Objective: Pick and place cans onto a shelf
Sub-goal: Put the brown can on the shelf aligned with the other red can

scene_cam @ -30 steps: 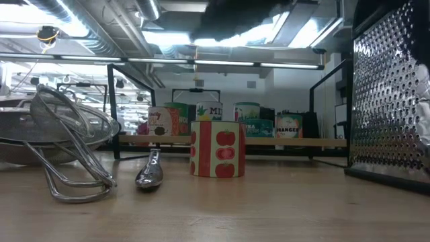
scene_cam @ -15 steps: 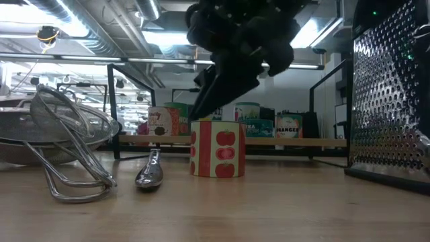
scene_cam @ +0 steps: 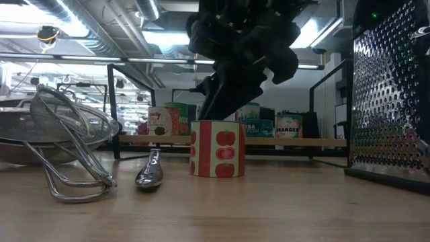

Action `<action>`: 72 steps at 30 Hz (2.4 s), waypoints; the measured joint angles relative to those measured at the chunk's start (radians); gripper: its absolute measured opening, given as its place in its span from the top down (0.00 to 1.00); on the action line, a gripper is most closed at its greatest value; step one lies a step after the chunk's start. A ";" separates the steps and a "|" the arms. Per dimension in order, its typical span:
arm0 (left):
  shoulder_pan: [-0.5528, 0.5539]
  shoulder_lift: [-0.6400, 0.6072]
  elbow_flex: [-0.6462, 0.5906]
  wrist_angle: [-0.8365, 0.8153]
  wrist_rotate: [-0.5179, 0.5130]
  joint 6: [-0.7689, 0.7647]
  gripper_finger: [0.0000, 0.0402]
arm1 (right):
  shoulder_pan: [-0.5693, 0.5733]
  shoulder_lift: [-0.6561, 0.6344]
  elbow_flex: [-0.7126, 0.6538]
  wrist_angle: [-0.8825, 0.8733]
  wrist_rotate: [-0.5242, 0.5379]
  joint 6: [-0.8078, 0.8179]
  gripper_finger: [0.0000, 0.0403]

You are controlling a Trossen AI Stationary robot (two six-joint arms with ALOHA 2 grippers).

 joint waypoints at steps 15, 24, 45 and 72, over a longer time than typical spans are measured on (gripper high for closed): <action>0.000 0.000 0.000 0.000 0.000 0.000 0.82 | 0.000 -0.002 0.000 -0.020 0.136 0.264 0.97; 0.000 0.000 0.000 0.001 0.000 0.000 0.82 | 0.035 -0.006 0.000 -0.025 0.321 0.647 0.98; 0.000 0.001 0.000 0.001 0.000 0.000 0.82 | 0.135 -0.008 0.000 -0.102 0.567 0.890 0.89; 0.000 0.001 0.000 0.001 0.000 0.000 0.82 | 0.133 -0.161 -0.001 -0.091 0.344 0.268 0.77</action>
